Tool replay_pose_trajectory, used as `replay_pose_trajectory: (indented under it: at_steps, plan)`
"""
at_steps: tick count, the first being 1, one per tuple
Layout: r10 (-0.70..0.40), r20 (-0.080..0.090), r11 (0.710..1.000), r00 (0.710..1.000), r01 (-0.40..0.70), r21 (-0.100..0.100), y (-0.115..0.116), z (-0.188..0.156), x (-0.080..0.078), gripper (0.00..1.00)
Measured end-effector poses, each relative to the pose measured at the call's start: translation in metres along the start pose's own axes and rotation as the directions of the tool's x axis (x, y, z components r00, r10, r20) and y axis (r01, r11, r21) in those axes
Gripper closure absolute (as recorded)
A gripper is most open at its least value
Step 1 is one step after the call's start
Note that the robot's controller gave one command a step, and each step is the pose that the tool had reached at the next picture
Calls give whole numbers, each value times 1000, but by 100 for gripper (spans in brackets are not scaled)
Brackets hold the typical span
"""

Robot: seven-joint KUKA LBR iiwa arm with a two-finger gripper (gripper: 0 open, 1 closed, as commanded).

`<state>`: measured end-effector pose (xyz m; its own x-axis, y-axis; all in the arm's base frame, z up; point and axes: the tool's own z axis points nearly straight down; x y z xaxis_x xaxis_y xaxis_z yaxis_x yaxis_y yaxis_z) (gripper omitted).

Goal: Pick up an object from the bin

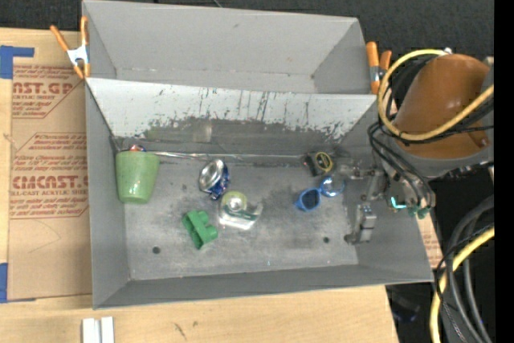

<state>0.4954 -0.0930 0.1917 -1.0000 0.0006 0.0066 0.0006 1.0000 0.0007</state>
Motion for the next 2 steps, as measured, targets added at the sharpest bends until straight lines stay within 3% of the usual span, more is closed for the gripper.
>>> replay_pose_trajectory:
  at_steps: [1,2]
  plan:
    - [38,4,999,999,-38,-2,23,87,-52,0]
    - [-350,6,937,937,350,2,34,123,-63,0]
